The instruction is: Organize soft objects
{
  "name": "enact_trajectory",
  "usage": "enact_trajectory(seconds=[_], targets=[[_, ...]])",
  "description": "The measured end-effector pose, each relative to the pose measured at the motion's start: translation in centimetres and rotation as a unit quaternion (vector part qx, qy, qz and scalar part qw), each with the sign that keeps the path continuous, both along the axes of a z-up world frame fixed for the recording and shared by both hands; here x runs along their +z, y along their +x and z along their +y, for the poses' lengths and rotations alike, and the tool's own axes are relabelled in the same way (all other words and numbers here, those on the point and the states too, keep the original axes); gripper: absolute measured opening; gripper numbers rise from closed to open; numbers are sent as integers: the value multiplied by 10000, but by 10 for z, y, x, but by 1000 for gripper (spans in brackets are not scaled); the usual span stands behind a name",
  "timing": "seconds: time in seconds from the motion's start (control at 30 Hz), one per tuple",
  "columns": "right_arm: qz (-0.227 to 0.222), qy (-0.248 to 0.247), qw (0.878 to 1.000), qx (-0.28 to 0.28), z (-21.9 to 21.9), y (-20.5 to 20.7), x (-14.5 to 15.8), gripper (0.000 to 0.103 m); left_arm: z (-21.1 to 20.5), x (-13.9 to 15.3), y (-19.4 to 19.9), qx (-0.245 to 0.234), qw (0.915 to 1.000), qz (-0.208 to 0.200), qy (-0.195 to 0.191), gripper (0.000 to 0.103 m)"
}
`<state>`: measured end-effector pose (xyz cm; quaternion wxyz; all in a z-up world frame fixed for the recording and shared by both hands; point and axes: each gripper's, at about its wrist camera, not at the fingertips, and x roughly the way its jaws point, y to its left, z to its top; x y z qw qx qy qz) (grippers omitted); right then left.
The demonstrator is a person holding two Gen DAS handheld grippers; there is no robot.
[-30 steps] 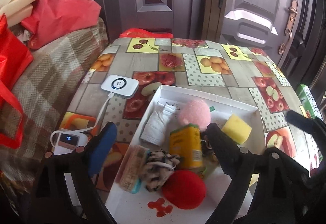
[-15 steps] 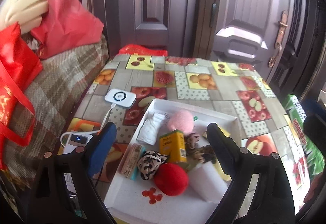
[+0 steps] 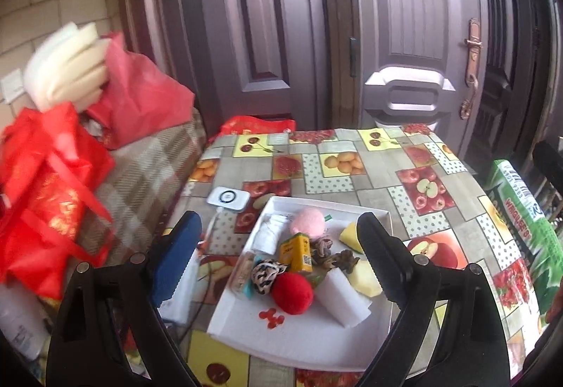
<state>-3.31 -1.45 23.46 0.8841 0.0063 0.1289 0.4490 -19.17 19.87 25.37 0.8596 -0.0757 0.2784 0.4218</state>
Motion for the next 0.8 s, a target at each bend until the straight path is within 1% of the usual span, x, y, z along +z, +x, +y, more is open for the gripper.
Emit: enact_trajectory(seconds=[0.07,0.13,0.17,0.2,0.27,0.3,0.4,0.47,0.5,0.57,0.6,0.67,0.73,0.8], targets=[[68,2,9999,-113,-10,4,2,103,-11,8,-7,66,9999,-99,27,91],[87,76,9995,-304,-24,8,4,103,-22,15,-13,210,9996,-162,134,91],[65,92,9992,-390,-31,9,5,103,-25,16,-15,337,9991,-153,191,91],[44,88,9990,-447,-35,9,5,103,-30,17,-17,641,9975,-93,273,91],[69,62,9984,-564,-45,13,6,103,-35,16,-19,944,9952,-29,267,91],[127,46,9983,-562,-49,15,6,103,-36,14,-19,938,9955,-25,159,91],[379,-71,9982,-456,-57,25,1,103,-41,3,-16,696,9974,21,-203,91],[437,-248,9970,-593,-59,28,-2,103,-44,-3,-13,614,9975,70,-334,91],[423,-420,9957,-711,-59,28,-4,103,-47,-7,-10,607,9973,133,-398,91],[398,-597,9939,-834,-61,28,-7,103,-50,-13,-4,678,9962,319,-444,91],[412,-655,9932,-870,-63,28,-9,103,-53,-16,1,708,9954,461,-447,91],[474,-716,9924,-880,-68,30,-11,103,-57,-21,6,696,9946,612,-475,91],[543,-784,9913,-902,-73,32,-12,103,-62,-23,10,636,9946,634,-526,91],[636,-840,9901,-923,-78,37,-14,103,-67,-22,11,570,9954,543,-554,91]])
